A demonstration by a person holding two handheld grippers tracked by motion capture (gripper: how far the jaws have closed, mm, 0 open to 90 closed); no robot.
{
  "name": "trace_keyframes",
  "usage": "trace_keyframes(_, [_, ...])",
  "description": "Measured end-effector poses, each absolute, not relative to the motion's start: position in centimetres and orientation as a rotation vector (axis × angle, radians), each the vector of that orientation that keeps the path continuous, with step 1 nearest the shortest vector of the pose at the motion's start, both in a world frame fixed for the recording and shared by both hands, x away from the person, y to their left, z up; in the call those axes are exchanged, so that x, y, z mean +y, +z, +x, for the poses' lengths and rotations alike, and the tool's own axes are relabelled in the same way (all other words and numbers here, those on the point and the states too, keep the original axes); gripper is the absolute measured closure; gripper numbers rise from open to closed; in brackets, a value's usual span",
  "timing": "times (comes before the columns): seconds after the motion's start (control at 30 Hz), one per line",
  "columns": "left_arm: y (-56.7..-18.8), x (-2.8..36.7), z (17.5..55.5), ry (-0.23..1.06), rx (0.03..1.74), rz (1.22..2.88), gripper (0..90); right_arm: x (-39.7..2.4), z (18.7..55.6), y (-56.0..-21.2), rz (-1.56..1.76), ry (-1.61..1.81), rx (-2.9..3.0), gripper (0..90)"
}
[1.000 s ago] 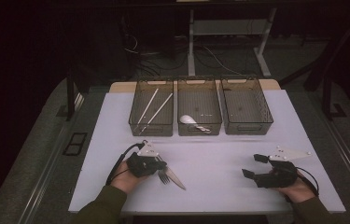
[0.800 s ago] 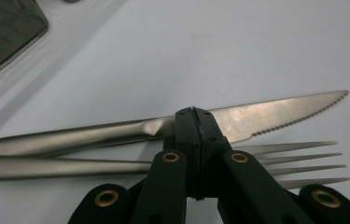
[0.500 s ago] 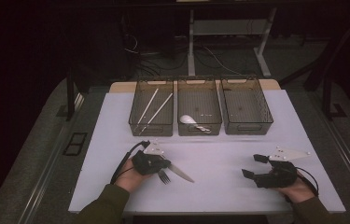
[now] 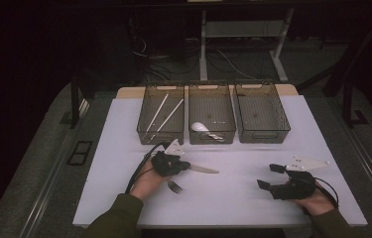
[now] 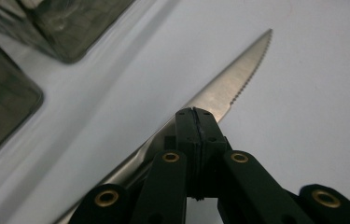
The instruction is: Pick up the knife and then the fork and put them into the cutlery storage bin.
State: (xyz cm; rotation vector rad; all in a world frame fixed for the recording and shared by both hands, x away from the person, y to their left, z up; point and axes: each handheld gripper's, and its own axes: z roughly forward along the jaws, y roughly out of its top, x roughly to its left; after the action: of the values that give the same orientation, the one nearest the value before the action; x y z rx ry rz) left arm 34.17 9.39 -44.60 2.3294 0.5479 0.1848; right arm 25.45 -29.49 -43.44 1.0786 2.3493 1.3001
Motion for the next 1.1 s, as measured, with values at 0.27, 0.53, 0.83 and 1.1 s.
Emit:
trace_keyframes(0.27, [-44.7, 8.2, 35.2, 0.176, 0.531, 2.333, 88.6, -29.5, 25.5, -43.4, 1.079, 1.303, 2.348, 22.3])
trace_keyframes(0.53, [-44.2, 8.3, 35.2, 0.143, 0.509, 2.302, 88.5, -29.5, 25.4, -43.4, 1.076, 1.306, 2.347, 22.3])
trace_keyframes(0.83, [-42.1, 10.4, 35.4, 0.141, 0.483, 2.273, 83.2, -29.5, 25.4, -43.4, 1.075, 1.308, 2.350, 22.3])
trace_keyframes(1.1, [-41.1, 12.5, 37.2, 0.160, 0.445, 2.335, 72.1, -29.5, 25.4, -43.4, 1.078, 1.310, 2.347, 22.3])
